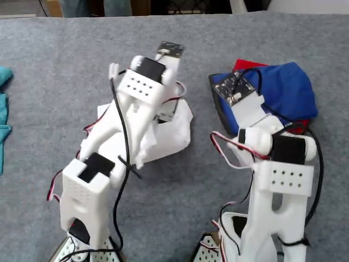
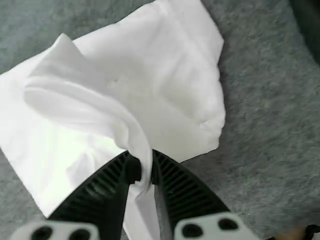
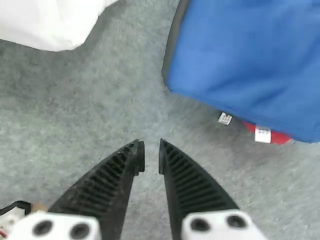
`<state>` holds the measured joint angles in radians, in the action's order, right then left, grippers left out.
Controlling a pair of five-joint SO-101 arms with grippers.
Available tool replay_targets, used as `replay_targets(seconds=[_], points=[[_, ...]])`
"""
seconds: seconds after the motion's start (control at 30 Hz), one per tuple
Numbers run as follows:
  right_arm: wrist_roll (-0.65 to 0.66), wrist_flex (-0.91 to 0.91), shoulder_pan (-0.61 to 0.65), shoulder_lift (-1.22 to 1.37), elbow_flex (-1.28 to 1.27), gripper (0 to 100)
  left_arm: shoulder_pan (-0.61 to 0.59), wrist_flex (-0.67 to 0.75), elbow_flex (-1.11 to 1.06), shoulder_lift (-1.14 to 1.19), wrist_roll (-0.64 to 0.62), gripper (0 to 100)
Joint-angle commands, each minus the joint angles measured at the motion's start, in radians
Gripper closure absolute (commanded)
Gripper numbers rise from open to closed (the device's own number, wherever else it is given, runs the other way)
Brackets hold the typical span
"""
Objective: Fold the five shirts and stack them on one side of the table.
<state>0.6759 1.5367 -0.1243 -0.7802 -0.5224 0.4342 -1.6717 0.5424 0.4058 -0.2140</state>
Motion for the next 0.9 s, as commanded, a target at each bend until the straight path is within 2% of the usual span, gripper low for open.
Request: replay_targets(seconds=[0.0, 0.13, 0.4, 0.57, 0.63, 0.7, 0.77, 0.87], points=[[0.003, 0.003, 0.011, -0.036, -0.018, 93.2, 0.064, 0.064, 0.053, -0.049, -0.038, 97], [-0.035, -0.002, -0.026, -0.038, -0.018, 93.2, 0.094, 0.121, 0.044, -0.038, -0.048, 97], [-0.072, -0.048, -0.08, -0.041, -0.019, 93.2, 0.11, 0.126, 0.11, 0.066, -0.049, 96], [-0.072, -0.048, -0.08, -0.038, -0.021, 93.2, 0.067, 0.112, 0.163, 0.063, -0.196, 77], [-0.074, -0.048, -0.08, -0.036, -0.019, 93.2, 0.058, 0.08, 0.222, 0.044, -0.244, 73], [-0.08, -0.048, -0.077, -0.035, -0.019, 93.2, 0.045, 0.038, 0.294, 0.028, -0.241, 72], [-0.135, -0.049, -0.068, -0.035, -0.019, 93.2, 0.002, -0.008, 0.387, 0.005, -0.239, 73], [-0.224, -0.094, -0.02, -0.035, -0.025, 93.2, -0.15, -0.071, 0.513, -0.015, -0.239, 80]])
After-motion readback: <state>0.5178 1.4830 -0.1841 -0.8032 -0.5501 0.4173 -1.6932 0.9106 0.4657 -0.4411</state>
